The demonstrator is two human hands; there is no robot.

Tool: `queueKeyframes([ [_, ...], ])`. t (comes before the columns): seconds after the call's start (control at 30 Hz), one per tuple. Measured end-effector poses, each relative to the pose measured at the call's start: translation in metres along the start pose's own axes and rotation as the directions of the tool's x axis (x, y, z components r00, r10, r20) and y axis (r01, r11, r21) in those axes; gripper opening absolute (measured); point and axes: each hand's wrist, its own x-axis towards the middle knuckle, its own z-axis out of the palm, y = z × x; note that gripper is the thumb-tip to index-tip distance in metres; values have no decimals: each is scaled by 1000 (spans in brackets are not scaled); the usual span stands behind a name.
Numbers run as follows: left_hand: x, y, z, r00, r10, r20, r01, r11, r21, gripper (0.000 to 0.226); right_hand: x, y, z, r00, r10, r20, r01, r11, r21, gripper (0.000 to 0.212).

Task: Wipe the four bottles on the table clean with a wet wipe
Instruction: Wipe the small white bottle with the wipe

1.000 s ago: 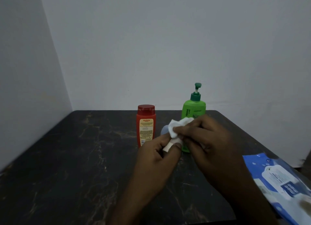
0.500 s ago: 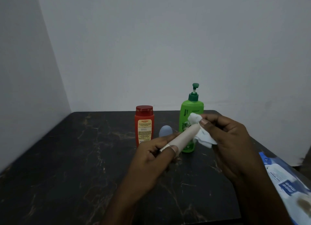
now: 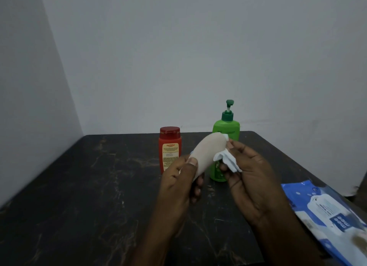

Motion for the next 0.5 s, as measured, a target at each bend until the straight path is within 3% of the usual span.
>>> queueKeyframes([
  [0.13, 1, 0, 3, 999, 44, -19, -44, 998, 34, 26, -7, 17, 4, 999, 14, 38, -8, 988, -157, 17],
  [0.27, 2, -1, 2, 992, 105, -75, -98, 991, 92, 29, -8, 20, 0, 982, -157, 101, 186, 859, -476, 18],
  [0.3, 1, 0, 2, 992, 85, -89, -82, 996, 37, 30, -8, 14, -1, 971, -207, 117, 238, 831, -503, 18],
  [0.37, 2, 6, 4, 995, -22, -98, -3, 969, -246, 32, -8, 0, -5, 948, -291, 130, 316, 803, -505, 20],
  [0.43, 4, 11, 1, 988, -144, -50, 92, 828, -553, 41, -5, -11, -10, 920, -374, 113, 376, 767, -520, 20],
  [0.5, 5, 16, -3, 976, -217, 34, 180, 699, -692, 43, -1, -17, -15, 896, -434, 91, 420, 762, -493, 22],
])
